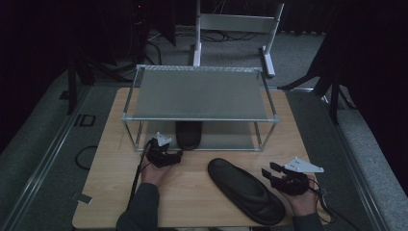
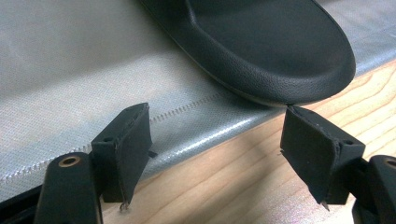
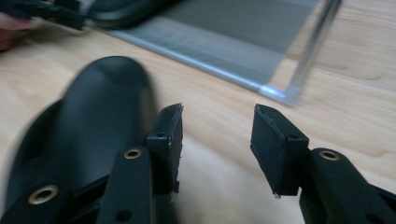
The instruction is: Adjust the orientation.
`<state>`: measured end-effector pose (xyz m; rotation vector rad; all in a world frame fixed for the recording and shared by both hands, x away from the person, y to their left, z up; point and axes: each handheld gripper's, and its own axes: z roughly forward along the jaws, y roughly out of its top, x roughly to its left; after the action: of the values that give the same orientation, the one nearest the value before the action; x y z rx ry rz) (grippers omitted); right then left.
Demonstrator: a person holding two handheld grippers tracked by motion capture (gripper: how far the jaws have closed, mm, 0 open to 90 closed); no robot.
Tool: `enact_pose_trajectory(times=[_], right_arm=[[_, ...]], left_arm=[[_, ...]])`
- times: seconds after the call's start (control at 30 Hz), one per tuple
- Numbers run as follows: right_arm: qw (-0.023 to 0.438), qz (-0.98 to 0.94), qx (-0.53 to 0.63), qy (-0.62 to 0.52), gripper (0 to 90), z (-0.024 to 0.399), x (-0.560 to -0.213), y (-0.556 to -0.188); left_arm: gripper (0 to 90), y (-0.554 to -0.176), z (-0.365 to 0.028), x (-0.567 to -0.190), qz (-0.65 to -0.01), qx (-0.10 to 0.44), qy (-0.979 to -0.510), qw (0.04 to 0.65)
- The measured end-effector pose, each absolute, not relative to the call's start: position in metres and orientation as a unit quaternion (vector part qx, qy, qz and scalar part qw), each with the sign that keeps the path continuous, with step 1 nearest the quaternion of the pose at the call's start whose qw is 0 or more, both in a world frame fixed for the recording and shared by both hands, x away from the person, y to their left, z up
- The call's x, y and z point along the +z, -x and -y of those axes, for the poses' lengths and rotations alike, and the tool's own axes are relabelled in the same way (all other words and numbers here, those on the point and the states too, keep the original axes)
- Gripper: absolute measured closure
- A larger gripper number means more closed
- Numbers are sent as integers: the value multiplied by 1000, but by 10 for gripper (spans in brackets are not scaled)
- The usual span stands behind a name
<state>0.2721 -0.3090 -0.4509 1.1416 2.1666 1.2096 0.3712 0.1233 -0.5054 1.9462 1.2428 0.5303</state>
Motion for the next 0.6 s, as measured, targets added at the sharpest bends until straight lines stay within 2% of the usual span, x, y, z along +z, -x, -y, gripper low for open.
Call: enact_pose_trajectory(times=[0.1,0.3,0.47,0.6], right_arm=[[191,-780,444,-397,514,305,-447,-253],[173,-798,436,-379,515,295,-450,-244],[168,-814,411,-375,694,285,-459,-254],[178,-827,397,-355,764,277,-457,-261]], left_arm=[[254,-371,-123,-505,-486,207,-761,377],[254,-371,-123,-505,-486,208,-761,376],[254,-371,-123,-505,-486,207,-761,377],[254,-371,-123,-505,-486,207,-761,376]])
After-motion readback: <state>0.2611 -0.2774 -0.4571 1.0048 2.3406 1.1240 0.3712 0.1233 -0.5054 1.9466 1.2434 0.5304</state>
